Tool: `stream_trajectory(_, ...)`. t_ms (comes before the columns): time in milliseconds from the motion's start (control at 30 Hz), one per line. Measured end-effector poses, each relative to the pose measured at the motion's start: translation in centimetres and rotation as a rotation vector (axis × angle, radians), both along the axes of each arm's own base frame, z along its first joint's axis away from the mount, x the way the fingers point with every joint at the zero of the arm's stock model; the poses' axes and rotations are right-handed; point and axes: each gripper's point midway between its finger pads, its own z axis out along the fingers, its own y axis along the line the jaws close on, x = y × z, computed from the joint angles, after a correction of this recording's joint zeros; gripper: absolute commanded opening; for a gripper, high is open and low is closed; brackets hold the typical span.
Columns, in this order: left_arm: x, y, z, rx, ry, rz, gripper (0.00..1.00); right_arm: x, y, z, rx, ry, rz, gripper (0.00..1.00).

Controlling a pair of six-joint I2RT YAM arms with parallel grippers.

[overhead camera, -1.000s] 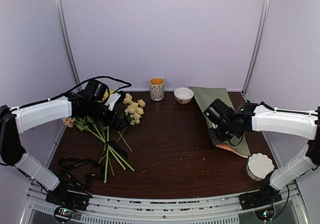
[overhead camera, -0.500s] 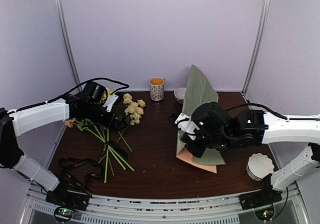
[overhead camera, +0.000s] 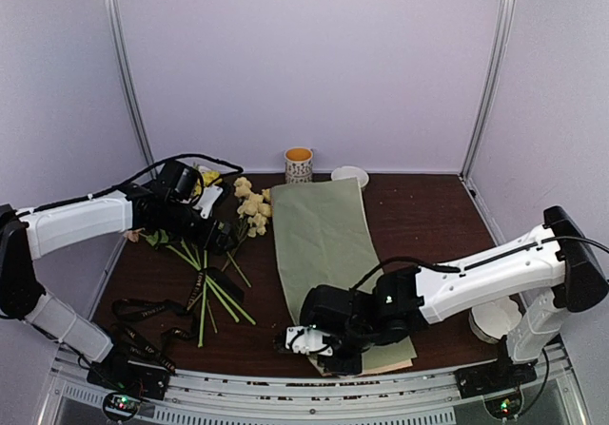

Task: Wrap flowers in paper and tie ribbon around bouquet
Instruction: Place the folded wrapping paper at the center of the board.

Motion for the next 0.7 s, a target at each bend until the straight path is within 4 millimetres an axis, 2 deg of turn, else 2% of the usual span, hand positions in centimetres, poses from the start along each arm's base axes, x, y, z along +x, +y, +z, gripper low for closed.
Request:
stream_trajectory(67,-0.1,0.1,-0.2,0.005,0.004,0.002,0.95,-0.3,0.1,0.2,0.001,0.015,-0.002,0.80)
stream_trajectory(100,-0.1,0.2,-0.3,0.007,0.004,0.004,0.94,-0.1,0.4,0.7,0.014,0.021,-0.013,0.86)
stream_trajectory(133,-0.1,0.2,-0.3,0.009,0.004,0.004,0.94,0.1,0.6,1.0,0.023,0.024,-0.021,0.98)
stream_trajectory(200,0.0,0.2,-0.4,0.012,0.005,0.006,0.93,0.8,0.9,2.3,0.074,0.055,-0.060,1.00)
stream_trajectory(300,0.0,0.3,-0.9,0.023,0.018,0.008,0.90,2.9,0.8,6.2,0.206,0.112,-0.158,1.00)
stream_trajectory(400,0.0,0.2,-1.8,0.033,0.041,0.008,0.88,8.7,-1.0,11.3,0.413,0.152,-0.381,0.95)
stream_trajectory(433,0.0,0.2,-2.2,0.036,0.050,0.006,0.88,10.5,-1.9,12.1,0.448,0.157,-0.455,0.93)
stream_trajectory(467,-0.1,0.0,-2.6,0.040,0.061,-0.001,0.87,13.2,-3.5,12.5,0.487,0.166,-0.565,0.92)
stream_trajectory(533,-0.4,-0.6,-3.8,0.057,0.091,-0.022,0.87,17.4,-6.5,11.6,0.512,0.193,-0.761,0.89)
stream_trajectory(567,-0.6,-1.0,-4.4,0.066,0.106,-0.041,0.87,19.2,-8.3,10.2,0.505,0.217,-0.856,0.88)
stream_trajectory(633,-0.9,-2.1,-5.4,0.087,0.129,-0.082,0.87,20.9,-11.0,6.6,0.453,0.276,-1.002,0.87)
stream_trajectory(700,-1.0,-3.1,-6.4,0.115,0.149,-0.126,0.86,20.9,-13.0,2.9,0.376,0.342,-1.101,0.85)
